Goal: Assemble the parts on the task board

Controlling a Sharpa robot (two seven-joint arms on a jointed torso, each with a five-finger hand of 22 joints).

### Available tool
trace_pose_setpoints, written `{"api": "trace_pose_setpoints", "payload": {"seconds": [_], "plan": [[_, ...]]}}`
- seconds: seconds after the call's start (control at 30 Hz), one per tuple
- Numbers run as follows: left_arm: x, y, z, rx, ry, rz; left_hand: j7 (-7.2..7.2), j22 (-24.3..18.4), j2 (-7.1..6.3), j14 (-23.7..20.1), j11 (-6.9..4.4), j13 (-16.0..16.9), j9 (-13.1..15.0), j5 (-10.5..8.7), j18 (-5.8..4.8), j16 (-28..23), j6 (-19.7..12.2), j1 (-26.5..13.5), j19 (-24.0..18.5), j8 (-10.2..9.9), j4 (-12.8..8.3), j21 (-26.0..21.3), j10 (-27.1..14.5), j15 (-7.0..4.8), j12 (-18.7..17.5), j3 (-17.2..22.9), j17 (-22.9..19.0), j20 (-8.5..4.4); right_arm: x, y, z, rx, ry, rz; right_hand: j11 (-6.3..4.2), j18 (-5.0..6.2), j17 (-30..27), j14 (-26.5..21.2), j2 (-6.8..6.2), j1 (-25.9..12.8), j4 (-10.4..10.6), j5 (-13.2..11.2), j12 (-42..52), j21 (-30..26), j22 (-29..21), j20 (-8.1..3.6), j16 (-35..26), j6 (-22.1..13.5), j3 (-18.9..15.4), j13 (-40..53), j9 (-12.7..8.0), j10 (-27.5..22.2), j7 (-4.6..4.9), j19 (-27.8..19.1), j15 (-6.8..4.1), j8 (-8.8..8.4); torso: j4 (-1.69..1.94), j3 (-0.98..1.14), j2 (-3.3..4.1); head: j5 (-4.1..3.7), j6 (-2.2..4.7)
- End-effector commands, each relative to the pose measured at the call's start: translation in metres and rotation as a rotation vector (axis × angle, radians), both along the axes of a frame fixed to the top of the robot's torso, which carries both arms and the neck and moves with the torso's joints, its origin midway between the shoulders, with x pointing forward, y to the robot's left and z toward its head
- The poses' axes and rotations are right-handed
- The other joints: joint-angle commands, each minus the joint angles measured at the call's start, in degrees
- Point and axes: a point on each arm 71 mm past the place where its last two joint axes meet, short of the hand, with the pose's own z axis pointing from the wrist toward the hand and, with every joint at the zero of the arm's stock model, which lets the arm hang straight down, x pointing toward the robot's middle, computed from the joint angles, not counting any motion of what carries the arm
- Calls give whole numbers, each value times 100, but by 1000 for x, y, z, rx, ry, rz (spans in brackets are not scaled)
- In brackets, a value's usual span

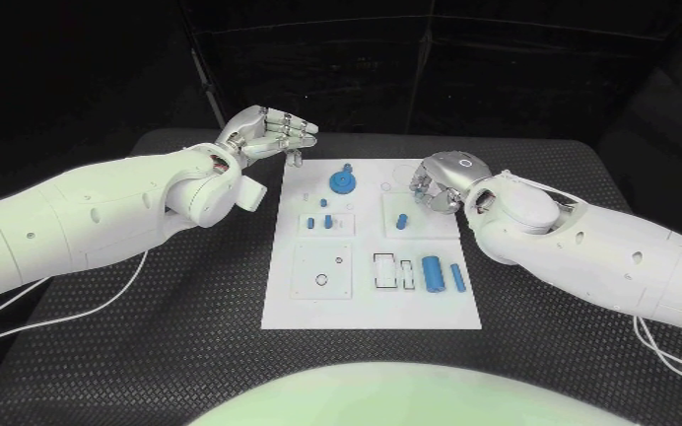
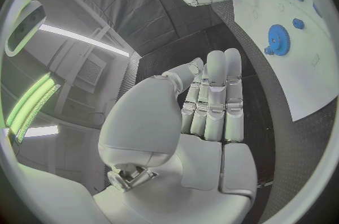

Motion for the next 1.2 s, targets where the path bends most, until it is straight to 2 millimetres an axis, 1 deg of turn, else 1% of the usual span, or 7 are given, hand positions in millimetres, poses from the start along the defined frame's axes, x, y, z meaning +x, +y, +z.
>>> {"api": "trace_pose_setpoints", "payload": {"seconds": [0.03,0.3,0.43,0.57,0.7,0.83,1.2], "plan": [[1,0,2,-14,-19,0,16,-9,60,-25,8,1,-6,-4,80,-44,36,21,-54,-3,-40,-27,-22,4,22,-10,-12,-2,-2,-2,9,47,-60,-18,-7,-66,6,221,12,-52,12,-29,-25,22,9,-10,21,39,-20,-3,-6,46,-13,50,-38,25,2,-3,5,-3,6],[1,1,2,-37,-6,11,23,-20,60,-17,15,-2,-8,-9,76,-67,29,-19,-58,-9,-20,-41,-36,11,25,-31,-25,3,-18,9,21,117,-62,21,-14,-73,40,228,19,-50,8,-30,-26,40,46,-13,43,48,-17,-1,-5,57,-19,71,-42,29,-8,-5,7,61,-4],[2,0,2,-43,-4,9,23,-22,61,-16,16,-2,-9,-9,76,-71,27,-23,-58,-11,-17,-43,-38,12,26,-33,-27,4,-36,33,28,196,-33,97,-21,-73,38,229,30,-30,-15,-8,-33,41,48,-19,48,55,-5,-1,-4,70,-22,76,-49,32,3,-1,15,97,-22],[2,-2,2,-46,-4,4,21,-27,74,-12,15,-2,-8,-7,76,-79,32,-29,-58,-9,-11,-49,-40,13,29,-34,-31,6,-51,52,29,252,4,159,-22,-73,42,230,31,-28,-18,-3,-34,42,48,-20,51,57,-4,0,-3,73,-22,77,-50,33,21,-17,11,165,-29],[2,-5,2,-49,-4,-1,20,-30,81,-9,14,-2,-7,-7,76,-84,37,-37,-58,-6,-5,-53,-40,13,33,-36,-34,7,-63,67,24,281,41,204,-22,-74,43,230,34,-24,-26,7,-36,43,52,-22,54,59,-3,0,-3,77,-22,80,-52,34,14,-19,4,249,-55],[2,-6,2,-51,-3,-5,20,-30,81,-9,14,-2,-7,-7,76,-84,37,-37,-58,-6,-5,-53,-40,13,33,-36,-34,7,-73,80,14,296,87,241,-22,-74,37,229,38,-17,-39,29,-42,41,47,-25,53,61,-1,0,-3,81,-21,78,-53,35,11,-29,2,258,-53],[2,-12,2,-57,1,-13,20,-39,85,-3,15,-2,-7,-9,75,-97,36,-63,-59,-8,11,-64,-46,16,37,-49,-41,10,-88,103,-13,269,178,304,-19,-71,28,228,43,-11,-56,56,-55,31,26,-28,52,55,0,-2,-5,78,-15,68,-53,31,3,-13,10,387,-114]]}}
